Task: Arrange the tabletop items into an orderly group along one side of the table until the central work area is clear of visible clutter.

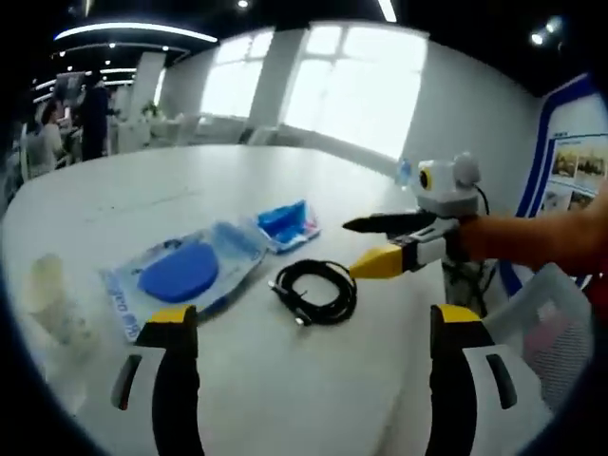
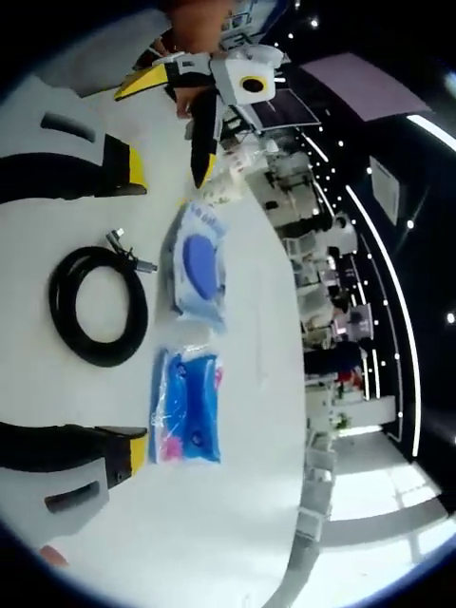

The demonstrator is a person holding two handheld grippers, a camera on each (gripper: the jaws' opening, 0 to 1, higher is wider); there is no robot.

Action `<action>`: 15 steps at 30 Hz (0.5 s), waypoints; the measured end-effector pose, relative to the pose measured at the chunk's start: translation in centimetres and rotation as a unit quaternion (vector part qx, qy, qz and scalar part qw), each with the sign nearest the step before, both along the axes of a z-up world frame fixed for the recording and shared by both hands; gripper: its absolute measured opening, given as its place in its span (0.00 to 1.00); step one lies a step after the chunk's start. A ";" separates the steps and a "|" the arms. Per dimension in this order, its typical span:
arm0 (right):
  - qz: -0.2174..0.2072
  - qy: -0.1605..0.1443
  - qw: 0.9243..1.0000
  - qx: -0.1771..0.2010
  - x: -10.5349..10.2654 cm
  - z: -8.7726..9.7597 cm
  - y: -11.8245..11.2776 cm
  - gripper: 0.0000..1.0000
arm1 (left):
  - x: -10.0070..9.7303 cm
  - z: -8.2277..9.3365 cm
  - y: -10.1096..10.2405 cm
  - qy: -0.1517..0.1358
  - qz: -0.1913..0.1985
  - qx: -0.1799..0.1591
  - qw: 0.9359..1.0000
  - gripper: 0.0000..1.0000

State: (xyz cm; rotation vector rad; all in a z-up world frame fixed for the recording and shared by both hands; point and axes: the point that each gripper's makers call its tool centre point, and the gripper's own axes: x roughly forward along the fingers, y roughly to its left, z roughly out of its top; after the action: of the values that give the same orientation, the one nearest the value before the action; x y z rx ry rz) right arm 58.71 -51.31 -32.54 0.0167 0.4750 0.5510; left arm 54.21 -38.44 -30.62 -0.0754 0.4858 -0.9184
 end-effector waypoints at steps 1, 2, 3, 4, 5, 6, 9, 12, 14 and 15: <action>-0.001 -0.003 1.000 -0.001 0.0 0.3 0.0 1.00 | -0.1 0.5 0.5 -0.005 0.004 -0.001 1.000 0.99; -0.002 -0.009 1.000 -0.001 0.0 0.8 0.0 1.00 | -0.3 0.8 0.8 -0.008 0.005 -0.003 1.000 0.99; -0.003 -0.013 1.000 -0.001 -0.1 1.2 0.1 1.00 | -0.5 1.3 1.3 -0.013 0.008 -0.006 1.000 0.99; -0.004 -0.016 1.000 0.000 -0.1 1.6 0.2 1.00 | -0.7 1.7 1.6 -0.017 0.010 -0.010 1.000 0.99; -0.006 -0.018 1.000 -0.002 -0.1 1.8 0.1 1.00 | -0.9 2.0 2.0 -0.020 0.013 -0.012 1.000 0.99; -0.008 -0.026 1.000 -0.005 -0.2 2.2 0.2 1.00 | -1.1 2.4 2.6 -0.025 0.018 -0.015 0.999 0.99; -0.011 -0.037 0.999 -0.013 -0.7 3.0 0.3 1.00 | -1.9 3.4 4.5 -0.033 0.033 -0.025 0.999 0.99; -0.015 -0.047 0.999 -0.012 -1.2 3.9 0.4 1.00 | -2.7 4.4 6.8 -0.044 0.057 -0.031 0.997 0.99; -0.015 -0.060 0.998 -0.021 -1.6 4.7 0.5 1.00 | -3.0 5.1 8.2 -0.049 0.079 -0.040 0.995 0.99; -0.017 -0.065 0.997 -0.028 -1.7 4.9 0.5 1.00 | -3.2 5.3 8.5 -0.051 0.084 -0.044 0.994 0.99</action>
State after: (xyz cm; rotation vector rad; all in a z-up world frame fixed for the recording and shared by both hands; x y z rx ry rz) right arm 56.97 -50.84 -27.60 -0.0645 0.3620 0.5015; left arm 51.05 -29.95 -25.33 -0.1457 0.3390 -0.7747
